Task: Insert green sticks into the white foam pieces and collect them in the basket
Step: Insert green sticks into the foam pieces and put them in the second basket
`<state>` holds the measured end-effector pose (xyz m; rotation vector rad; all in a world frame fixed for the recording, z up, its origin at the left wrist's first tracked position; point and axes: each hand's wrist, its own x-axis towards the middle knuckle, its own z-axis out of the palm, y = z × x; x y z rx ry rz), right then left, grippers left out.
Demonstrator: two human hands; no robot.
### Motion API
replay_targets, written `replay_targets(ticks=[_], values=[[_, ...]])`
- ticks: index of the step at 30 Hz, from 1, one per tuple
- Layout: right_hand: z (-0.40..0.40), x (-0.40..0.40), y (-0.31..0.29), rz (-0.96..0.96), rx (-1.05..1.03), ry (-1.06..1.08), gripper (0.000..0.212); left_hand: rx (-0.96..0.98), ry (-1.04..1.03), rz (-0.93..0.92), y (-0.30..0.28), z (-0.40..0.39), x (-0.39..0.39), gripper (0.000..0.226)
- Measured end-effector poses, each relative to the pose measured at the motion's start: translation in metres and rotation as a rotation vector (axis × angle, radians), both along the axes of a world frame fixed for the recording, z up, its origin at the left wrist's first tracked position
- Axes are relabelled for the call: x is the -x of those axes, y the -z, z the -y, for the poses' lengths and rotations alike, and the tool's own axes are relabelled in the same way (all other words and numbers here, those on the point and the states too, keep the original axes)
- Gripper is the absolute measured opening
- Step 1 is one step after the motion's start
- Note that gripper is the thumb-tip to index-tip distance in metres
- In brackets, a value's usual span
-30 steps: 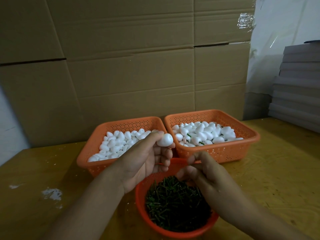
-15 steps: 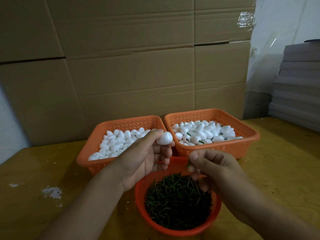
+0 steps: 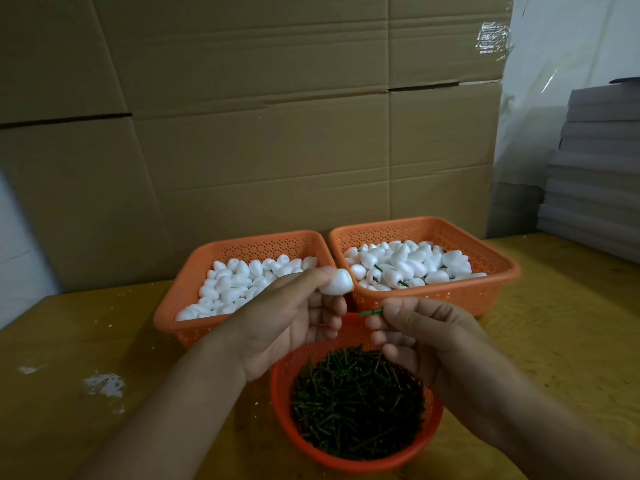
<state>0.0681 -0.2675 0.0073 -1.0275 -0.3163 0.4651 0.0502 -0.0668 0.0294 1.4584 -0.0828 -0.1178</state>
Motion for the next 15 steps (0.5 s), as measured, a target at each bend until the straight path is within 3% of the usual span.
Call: replay_targets(ticks=[3,9,15], values=[[0.0,0.0014,0.0006,0.102,0.075,0.124,0.01,-0.043,0.047,0.019,0.001,-0.002,0.0023,0.017],[0.001,0.0021,0.001,0.261,0.188,0.349,0.021,-0.111,0.123,0.044,0.0021,-0.0035,0.0049,0.027],[0.0013,0.0042,0.0027,0.391,0.251,0.381,0.022,-0.152,0.121,0.065,0.0012,-0.0024,0.0057,0.034]])
